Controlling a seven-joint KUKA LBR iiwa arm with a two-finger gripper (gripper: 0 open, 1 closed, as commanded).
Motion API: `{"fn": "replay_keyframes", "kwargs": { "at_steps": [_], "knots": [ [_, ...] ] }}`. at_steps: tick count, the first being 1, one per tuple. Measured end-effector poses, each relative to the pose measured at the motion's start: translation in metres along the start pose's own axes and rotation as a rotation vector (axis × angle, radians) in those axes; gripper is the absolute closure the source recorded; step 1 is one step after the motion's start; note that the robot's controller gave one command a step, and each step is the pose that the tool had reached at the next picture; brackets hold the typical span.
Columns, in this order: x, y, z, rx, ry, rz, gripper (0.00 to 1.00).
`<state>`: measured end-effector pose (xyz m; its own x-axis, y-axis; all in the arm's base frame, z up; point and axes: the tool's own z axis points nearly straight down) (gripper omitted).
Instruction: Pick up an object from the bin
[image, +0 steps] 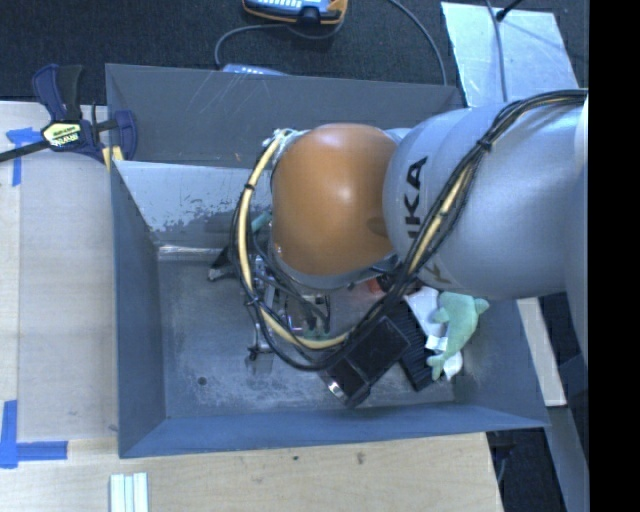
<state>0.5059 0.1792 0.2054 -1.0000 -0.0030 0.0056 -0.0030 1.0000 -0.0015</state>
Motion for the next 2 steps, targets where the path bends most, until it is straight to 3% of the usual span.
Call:
{"fn": "replay_keyframes", "kwargs": {
  "at_steps": [1, 2],
  "knots": [
    [-0.002, -0.001, -0.005, -0.003, -0.008, 0.003, 0.0],
    [-0.031, -0.014, 0.035, -0.003, -0.01, -0.096, 0.0]
  ]
}}
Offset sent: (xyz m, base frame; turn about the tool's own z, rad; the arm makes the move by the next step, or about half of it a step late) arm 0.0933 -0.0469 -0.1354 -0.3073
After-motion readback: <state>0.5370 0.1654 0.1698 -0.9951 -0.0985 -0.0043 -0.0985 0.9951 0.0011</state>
